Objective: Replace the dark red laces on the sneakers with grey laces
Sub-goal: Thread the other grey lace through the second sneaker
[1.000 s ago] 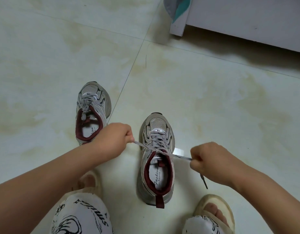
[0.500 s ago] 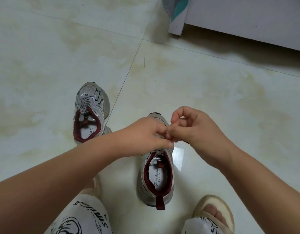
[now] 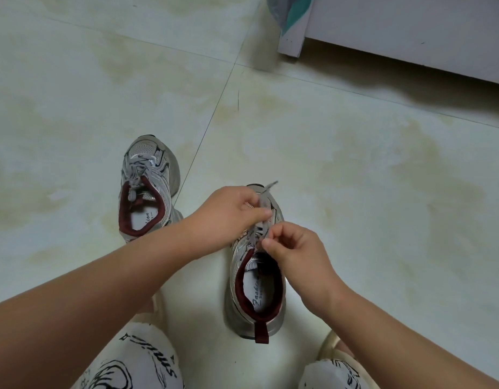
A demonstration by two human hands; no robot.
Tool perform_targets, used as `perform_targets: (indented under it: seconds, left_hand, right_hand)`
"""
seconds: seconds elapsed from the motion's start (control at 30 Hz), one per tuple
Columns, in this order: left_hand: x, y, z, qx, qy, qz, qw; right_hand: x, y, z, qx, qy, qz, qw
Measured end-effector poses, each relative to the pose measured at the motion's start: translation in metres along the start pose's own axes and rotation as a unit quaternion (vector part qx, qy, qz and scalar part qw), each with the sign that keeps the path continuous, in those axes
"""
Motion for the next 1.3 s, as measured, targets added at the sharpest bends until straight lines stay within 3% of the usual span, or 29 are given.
perform_targets:
  seconds: [0.1, 0.17, 0.47, 0.63, 0.87, 0.97, 1.03, 1.07, 1.13, 1.23, 1.3]
  left_hand:
    - [0.008, 0.0, 0.007, -0.016, -0.224, -0.013, 0.974]
    - [0.013, 0.004, 0.011, -0.011, -0.298, -0.01, 0.955]
    - [0.041, 0.005, 0.004, -0.079, -0.173, 0.112, 0.975]
    - [0.018, 0.015, 0.0, -0.058, -0.111, 0.042, 0.991]
    - [-0.006, 0.015, -0.019, -0.06, -0.125, -0.05, 0.989]
    - [-0.006, 0.017, -0.017, -0.051, 0.062, -0.064, 0.995]
    - [0.001, 0.017, -0.01, -0.113, 0.217, -0.061, 0.968]
    - [0.005, 0.018, -0.007, -0.137, 0.242, -0.065, 0.958]
    - [0.012, 0.019, -0.011, -0.127, 0.191, -0.083, 0.97]
    - [0.025, 0.018, -0.027, -0.046, 0.03, -0.079, 0.995]
    - [0.031, 0.017, -0.031, -0.032, 0.01, -0.071, 0.997]
  right_hand:
    - [-0.004, 0.001, 0.003, -0.007, -0.067, -0.019, 0.998]
    - [-0.007, 0.001, 0.004, 0.003, -0.071, -0.025, 0.997]
    - [-0.003, 0.01, 0.007, 0.08, 0.161, 0.043, 0.983]
    - [-0.008, 0.005, 0.005, -0.038, 0.127, -0.024, 0.991]
    - [0.01, 0.01, -0.005, 0.071, 0.241, 0.022, 0.968]
    - [0.006, 0.007, -0.001, 0.059, 0.194, -0.003, 0.979]
    - [0.0, 0.004, 0.001, 0.044, 0.159, -0.032, 0.986]
    - [-0.002, 0.003, 0.002, 0.041, 0.136, -0.042, 0.989]
    - [-0.004, 0.004, 0.003, 0.038, 0.083, -0.054, 0.994]
    - [-0.003, 0.005, 0.007, 0.015, 0.019, -0.052, 0.998]
    - [-0.005, 0.005, 0.01, 0.001, 0.016, -0.056, 0.998]
Point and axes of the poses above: each hand's wrist, its own y-axis away from the middle knuckle, its own z-axis out of the back of the hand, x = y × z, the point moved 4 cm from there along -y, towards the middle knuckle, and after that the axes turned 15 degrees about z, right-handed, at the moved point
